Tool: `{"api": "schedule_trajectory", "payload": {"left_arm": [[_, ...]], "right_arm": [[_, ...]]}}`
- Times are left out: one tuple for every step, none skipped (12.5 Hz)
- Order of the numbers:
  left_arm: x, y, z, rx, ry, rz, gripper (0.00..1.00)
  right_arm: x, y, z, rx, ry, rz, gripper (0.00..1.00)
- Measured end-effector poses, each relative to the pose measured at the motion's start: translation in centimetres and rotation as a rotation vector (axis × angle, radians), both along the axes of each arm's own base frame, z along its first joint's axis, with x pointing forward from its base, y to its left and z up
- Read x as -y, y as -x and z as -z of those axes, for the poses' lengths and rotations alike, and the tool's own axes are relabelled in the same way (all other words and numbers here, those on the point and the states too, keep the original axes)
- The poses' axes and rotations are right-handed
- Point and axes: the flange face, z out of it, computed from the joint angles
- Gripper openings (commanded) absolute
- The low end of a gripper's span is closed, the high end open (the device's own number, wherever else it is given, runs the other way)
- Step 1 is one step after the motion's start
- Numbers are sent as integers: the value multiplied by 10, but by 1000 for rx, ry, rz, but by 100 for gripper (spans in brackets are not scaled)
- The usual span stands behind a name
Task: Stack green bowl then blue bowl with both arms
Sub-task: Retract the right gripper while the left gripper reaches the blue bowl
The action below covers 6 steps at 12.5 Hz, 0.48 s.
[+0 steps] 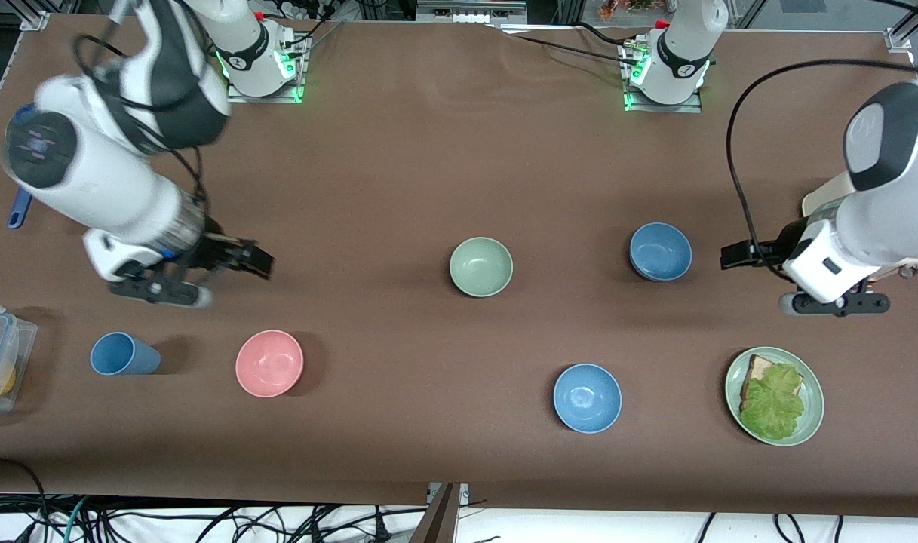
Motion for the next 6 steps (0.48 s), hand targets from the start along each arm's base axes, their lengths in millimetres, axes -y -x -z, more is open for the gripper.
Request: {"api": "schedule_trajectory", "payload": {"left_arm": [[0,-5,15,-3,1,-1,100],[0,-11,30,2,3,-4,100],[0,-14,47,14,4,-4,100],[0,-14,63,24,7,5,100],[0,-11,80,31,10,25,100],[-3,-6,99,37,13,54,100]], "right_arm": [[19,9,-13,-16,6,-1,100],[31,18,-26,-25,11,2,100],[37,27,-38,-35,15,6,100],[41,35,-49,-44,17,9,100],[45,44,-60,-52,20,7,100],[51,51,-70,-57,21,-5,100]]}}
